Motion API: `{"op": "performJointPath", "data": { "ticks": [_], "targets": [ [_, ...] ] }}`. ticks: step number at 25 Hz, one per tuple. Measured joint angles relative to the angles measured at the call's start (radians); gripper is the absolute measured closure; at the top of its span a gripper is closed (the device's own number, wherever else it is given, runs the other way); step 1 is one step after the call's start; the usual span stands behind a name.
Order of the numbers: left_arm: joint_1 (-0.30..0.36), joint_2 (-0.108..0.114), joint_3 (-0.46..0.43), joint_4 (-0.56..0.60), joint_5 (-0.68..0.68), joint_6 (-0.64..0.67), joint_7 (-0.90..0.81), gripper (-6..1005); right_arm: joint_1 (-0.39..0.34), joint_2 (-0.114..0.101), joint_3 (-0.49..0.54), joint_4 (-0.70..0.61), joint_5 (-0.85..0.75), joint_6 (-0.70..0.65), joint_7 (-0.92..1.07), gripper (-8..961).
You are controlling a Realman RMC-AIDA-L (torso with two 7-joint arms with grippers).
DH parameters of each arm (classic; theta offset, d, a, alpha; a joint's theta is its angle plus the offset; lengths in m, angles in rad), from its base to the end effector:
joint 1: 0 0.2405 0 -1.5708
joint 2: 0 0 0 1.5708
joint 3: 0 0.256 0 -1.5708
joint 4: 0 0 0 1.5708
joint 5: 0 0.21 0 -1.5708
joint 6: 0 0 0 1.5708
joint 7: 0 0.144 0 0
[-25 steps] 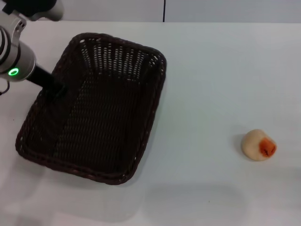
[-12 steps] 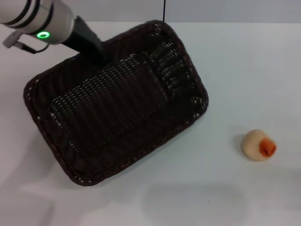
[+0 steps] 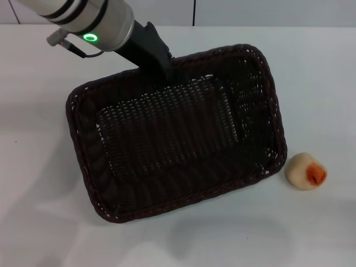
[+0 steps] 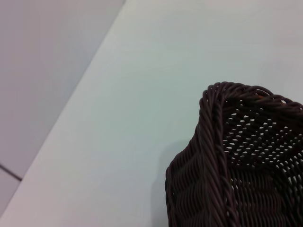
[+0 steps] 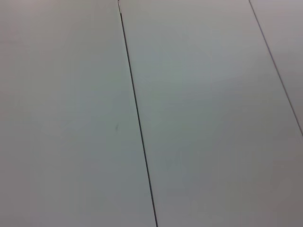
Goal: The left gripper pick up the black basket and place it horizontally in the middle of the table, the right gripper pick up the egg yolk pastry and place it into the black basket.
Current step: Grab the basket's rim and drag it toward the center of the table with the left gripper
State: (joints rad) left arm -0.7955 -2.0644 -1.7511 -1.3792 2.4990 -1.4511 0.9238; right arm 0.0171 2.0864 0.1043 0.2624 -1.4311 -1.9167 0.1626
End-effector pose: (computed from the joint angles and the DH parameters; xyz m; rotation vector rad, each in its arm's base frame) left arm -0.0854 0.3919 0.0030 -2.7396 -0.1295 0.3311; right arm 0.3553 0.1420 0.0269 -1.1064 0.4329 0.8900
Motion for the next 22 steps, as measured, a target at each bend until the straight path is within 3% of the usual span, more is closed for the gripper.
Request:
{"op": "performJointPath", "data": {
  "ticks": [12,22],
  "targets": [
    [-0.097,0.004,-0.035,0.187,-0.063,-0.027,0.162,796,-0.001,0.000,-0.011,0.000,0.000,-0.003,-0.001,212],
    [-0.141,0.000,-0.039,0.243,-0.070,-0.038,0.222,760,0.001,0.000,-0.011,0.000,0.000,-0.003,-0.003,212]
  ]
}}
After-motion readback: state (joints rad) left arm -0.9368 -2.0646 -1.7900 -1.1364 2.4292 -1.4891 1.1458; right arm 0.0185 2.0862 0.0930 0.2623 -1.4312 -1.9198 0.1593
